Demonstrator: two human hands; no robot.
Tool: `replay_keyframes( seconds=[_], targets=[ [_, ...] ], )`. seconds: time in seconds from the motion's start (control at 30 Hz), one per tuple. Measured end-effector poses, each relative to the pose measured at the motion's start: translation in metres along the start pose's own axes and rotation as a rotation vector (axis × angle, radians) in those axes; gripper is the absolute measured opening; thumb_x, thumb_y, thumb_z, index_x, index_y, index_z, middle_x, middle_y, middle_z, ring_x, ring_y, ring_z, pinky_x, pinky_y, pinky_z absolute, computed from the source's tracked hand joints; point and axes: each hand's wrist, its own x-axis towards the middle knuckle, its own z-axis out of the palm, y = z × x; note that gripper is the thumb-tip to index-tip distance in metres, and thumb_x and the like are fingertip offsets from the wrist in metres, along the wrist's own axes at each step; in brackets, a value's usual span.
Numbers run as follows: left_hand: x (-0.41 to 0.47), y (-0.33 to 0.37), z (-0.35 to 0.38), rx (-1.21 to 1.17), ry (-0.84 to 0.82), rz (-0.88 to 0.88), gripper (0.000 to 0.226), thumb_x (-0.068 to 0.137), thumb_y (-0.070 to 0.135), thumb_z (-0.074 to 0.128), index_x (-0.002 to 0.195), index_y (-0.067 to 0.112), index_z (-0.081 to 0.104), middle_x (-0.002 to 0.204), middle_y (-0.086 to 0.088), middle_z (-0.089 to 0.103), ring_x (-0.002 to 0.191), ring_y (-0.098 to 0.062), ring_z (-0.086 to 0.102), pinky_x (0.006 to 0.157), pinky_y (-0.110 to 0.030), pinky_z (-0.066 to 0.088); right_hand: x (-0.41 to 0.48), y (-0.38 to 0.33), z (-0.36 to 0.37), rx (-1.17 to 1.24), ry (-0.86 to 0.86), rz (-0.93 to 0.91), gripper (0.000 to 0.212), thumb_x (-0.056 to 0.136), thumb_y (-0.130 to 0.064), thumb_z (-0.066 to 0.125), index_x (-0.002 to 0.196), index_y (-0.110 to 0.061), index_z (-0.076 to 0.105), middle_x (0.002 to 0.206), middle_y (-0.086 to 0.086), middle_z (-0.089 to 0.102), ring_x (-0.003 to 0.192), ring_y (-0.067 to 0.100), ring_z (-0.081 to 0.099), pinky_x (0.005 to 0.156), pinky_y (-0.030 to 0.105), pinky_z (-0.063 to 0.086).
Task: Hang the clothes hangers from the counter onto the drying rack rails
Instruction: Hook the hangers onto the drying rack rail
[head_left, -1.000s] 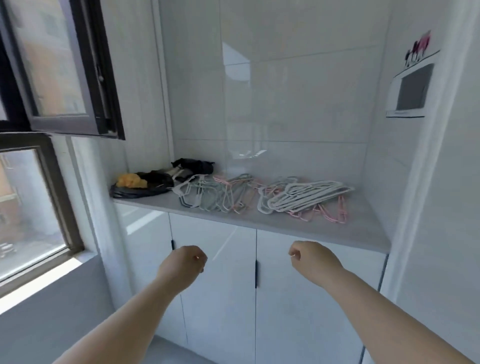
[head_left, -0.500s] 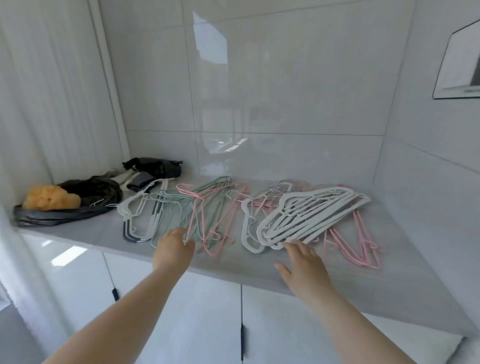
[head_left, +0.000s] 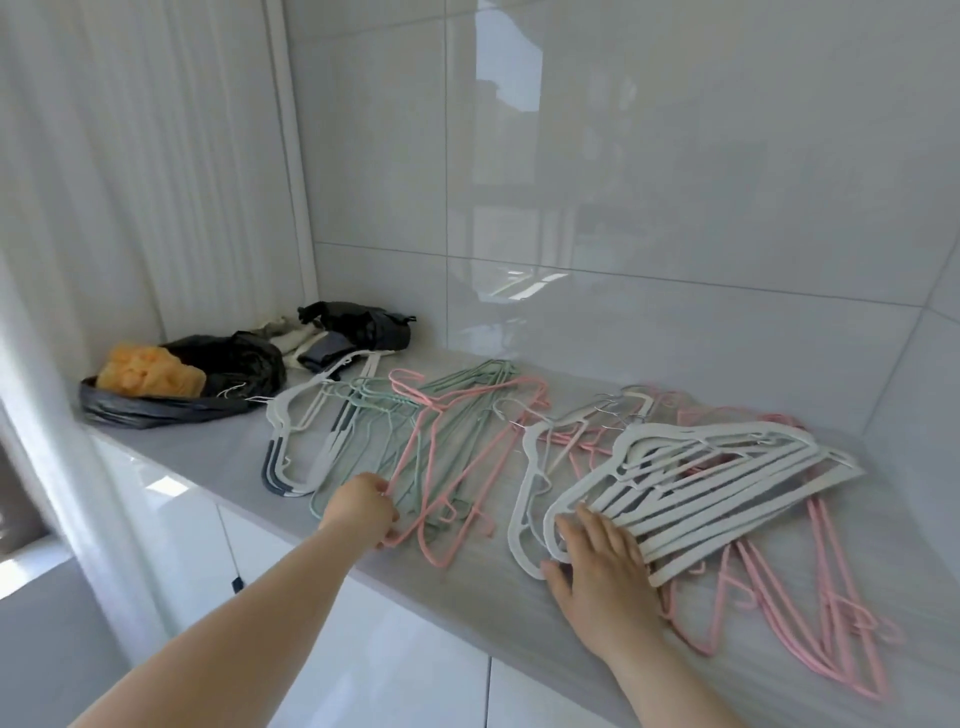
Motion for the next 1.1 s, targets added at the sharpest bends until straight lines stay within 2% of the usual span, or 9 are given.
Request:
replay_keyframes(
  seconds=[0.07, 0.23, 0.3, 0.4, 0.47, 0.63, 0.83, 0.97, 1.1],
  targets=[
    [-0.003, 0.006, 0.001, -0.236, 0.0, -0.094, 0.032, 0.091, -0.008, 0.035, 0.12, -0.004, 0.049, 0.066, -0.007, 0.056, 0.027, -0.009, 0.053, 0.031, -0.017, 0.044, 0.001, 0.002, 0.003, 0.014, 0.013, 0.006, 0.048, 0.066, -0.044, 0.035, 0.085, -0.021, 0.072, 0.092, 0.003, 0.072, 0.082, 0.023, 0.07, 0.084, 0.034, 0.035],
    [-0.017, 0.019, 0.007, -0.522, 0.037, -0.125, 0.037, 0.093, -0.007, 0.028, 0.128, -0.001, 0.037, 0.073, -0.007, 0.057, 0.028, -0.012, 0.054, 0.028, -0.014, 0.037, 0.003, 0.005, 0.006, 0.085, 0.047, 0.002, 0.046, 0.063, -0.04, 0.037, 0.084, -0.019, 0.072, 0.095, 0.005, 0.072, 0.083, 0.025, 0.07, 0.082, 0.035, 0.031],
    [-0.021, 0.024, 0.007, -0.504, 0.123, -0.045, 0.037, 0.093, -0.004, 0.026, 0.127, 0.001, 0.038, 0.073, -0.004, 0.057, 0.031, -0.012, 0.054, 0.03, -0.015, 0.033, 0.004, 0.005, 0.007, 0.089, 0.049, 0.001, 0.046, 0.063, -0.039, 0.036, 0.083, -0.018, 0.072, 0.094, 0.006, 0.072, 0.083, 0.026, 0.069, 0.082, 0.035, 0.031],
    [-0.028, 0.027, 0.006, -0.464, 0.248, 0.077, 0.033, 0.095, 0.001, 0.026, 0.124, 0.003, 0.042, 0.072, -0.001, 0.055, 0.033, -0.012, 0.051, 0.034, -0.018, 0.04, 0.005, 0.006, 0.011, 0.085, 0.065, -0.004, 0.047, 0.063, -0.038, 0.036, 0.083, -0.017, 0.072, 0.094, 0.007, 0.072, 0.084, 0.026, 0.069, 0.081, 0.037, 0.031],
    [-0.036, 0.025, 0.007, -0.419, 0.318, 0.139, 0.031, 0.096, 0.003, 0.027, 0.121, 0.003, 0.045, 0.072, 0.0, 0.053, 0.04, -0.015, 0.051, 0.046, -0.025, 0.047, 0.006, 0.006, 0.013, 0.083, 0.082, -0.002, 0.047, 0.064, -0.038, 0.035, 0.083, -0.017, 0.073, 0.094, 0.008, 0.072, 0.084, 0.026, 0.069, 0.082, 0.037, 0.031],
    [-0.05, 0.009, 0.006, -0.117, 0.494, 0.311, 0.027, 0.096, 0.007, 0.033, 0.114, 0.006, 0.052, 0.071, 0.003, 0.055, 0.062, -0.029, 0.062, 0.067, -0.04, 0.05, 0.008, 0.007, 0.019, 0.092, 0.131, -0.008, 0.047, 0.065, -0.038, 0.035, 0.084, -0.016, 0.072, 0.095, 0.009, 0.072, 0.086, 0.027, 0.069, 0.082, 0.038, 0.031],
    [-0.061, -0.004, -0.016, 0.053, 0.668, 0.267, 0.032, 0.095, 0.007, 0.035, 0.122, 0.006, 0.051, 0.095, -0.014, 0.067, 0.086, -0.039, 0.063, 0.077, -0.043, 0.044, 0.008, 0.008, 0.022, 0.071, 0.188, -0.035, 0.048, 0.066, -0.04, 0.035, 0.082, -0.016, 0.073, 0.093, 0.009, 0.072, 0.084, 0.028, 0.07, 0.082, 0.038, 0.031],
    [-0.071, -0.009, -0.028, -0.107, 0.709, 0.281, 0.029, 0.096, 0.008, 0.033, 0.119, 0.007, 0.05, 0.084, -0.004, 0.061, 0.073, -0.032, 0.063, 0.072, -0.039, 0.046, 0.008, 0.007, 0.02, 0.05, 0.17, -0.053, 0.049, 0.065, -0.041, 0.034, 0.081, -0.016, 0.074, 0.091, 0.009, 0.072, 0.082, 0.029, 0.07, 0.08, 0.038, 0.03],
    [-0.088, -0.01, -0.032, -0.33, 0.688, 0.292, 0.026, 0.096, 0.006, 0.031, 0.109, 0.014, 0.051, 0.072, 0.003, 0.056, 0.051, -0.013, 0.057, 0.061, -0.035, 0.042, 0.007, 0.009, 0.018, 0.095, 0.204, -0.091, 0.046, 0.066, -0.041, 0.036, 0.084, -0.017, 0.07, 0.09, 0.009, 0.072, 0.081, 0.03, 0.069, 0.081, 0.039, 0.03]
  ],
)
